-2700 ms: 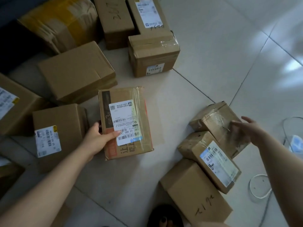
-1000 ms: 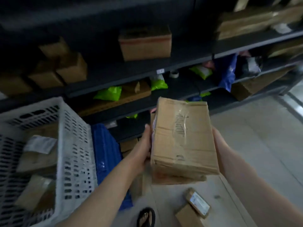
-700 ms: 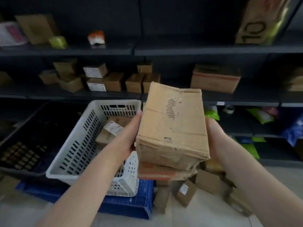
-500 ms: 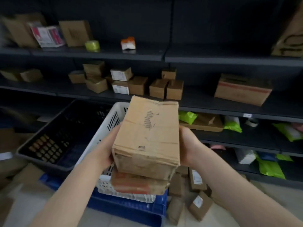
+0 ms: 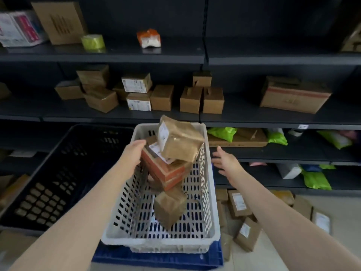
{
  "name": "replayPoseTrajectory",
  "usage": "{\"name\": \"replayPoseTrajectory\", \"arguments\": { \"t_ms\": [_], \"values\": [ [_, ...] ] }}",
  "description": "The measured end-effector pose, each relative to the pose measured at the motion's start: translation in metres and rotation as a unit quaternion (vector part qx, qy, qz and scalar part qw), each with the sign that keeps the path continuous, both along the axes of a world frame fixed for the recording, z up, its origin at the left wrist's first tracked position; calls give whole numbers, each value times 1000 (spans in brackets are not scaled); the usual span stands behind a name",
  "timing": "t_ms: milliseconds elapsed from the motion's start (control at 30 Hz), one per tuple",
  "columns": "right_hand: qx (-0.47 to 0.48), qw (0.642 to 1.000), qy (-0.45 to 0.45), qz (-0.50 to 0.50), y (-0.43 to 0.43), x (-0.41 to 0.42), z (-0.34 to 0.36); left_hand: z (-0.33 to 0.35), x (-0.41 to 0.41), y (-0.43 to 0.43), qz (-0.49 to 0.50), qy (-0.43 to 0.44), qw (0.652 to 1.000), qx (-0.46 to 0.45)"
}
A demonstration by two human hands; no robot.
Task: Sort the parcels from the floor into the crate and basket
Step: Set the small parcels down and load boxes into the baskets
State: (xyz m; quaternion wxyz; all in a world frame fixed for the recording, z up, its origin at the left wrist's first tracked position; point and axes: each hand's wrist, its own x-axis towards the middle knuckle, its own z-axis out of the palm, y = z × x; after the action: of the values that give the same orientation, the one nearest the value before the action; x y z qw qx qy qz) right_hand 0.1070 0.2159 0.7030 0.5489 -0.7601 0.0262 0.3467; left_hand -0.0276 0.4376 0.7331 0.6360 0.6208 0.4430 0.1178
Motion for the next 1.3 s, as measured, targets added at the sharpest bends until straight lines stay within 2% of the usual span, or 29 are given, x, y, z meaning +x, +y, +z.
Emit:
{"name": "replayPoseTrajectory", "arguments": {
  "t_ms": [100,167,233,333,400,500,633,733,867,967,1067,1167,1300],
  "values": [
    [-63,998,-16,6,-34,3,-12,-23,8,-14,-63,59,988,130],
    [-101,994,-37,9,-59,4,-14,-25,15,-34,-90,48,972,211],
    [-144,988,-53,24,-87,6,-15,-19,26,-64,-164,7,950,264],
    [-223,970,-63,70,-135,10,-20,-14,53,-114,-298,-40,915,268],
    [-258,960,-63,90,-171,14,-24,-14,75,-150,-337,-48,903,261],
    [-311,938,-68,137,-227,19,-21,-19,109,-206,-389,-13,887,248],
    [-393,898,-76,183,-305,45,-24,-39,147,-270,-466,54,844,262],
    [-427,882,-96,176,-359,73,-26,-55,174,-310,-456,88,846,261],
    [-407,891,-105,171,-412,109,-52,-86,210,-353,-439,114,856,246],
    [-400,898,-78,163,-441,124,-110,-139,227,-387,-456,138,847,238],
    [-400,900,-27,169,-457,124,-191,-214,231,-417,-494,176,821,225],
    [-393,899,11,193,-463,115,-286,-314,228,-434,-514,224,804,197],
    [-389,904,51,171,-465,101,-439,-472,224,-446,-497,280,804,168]
  ]
}}
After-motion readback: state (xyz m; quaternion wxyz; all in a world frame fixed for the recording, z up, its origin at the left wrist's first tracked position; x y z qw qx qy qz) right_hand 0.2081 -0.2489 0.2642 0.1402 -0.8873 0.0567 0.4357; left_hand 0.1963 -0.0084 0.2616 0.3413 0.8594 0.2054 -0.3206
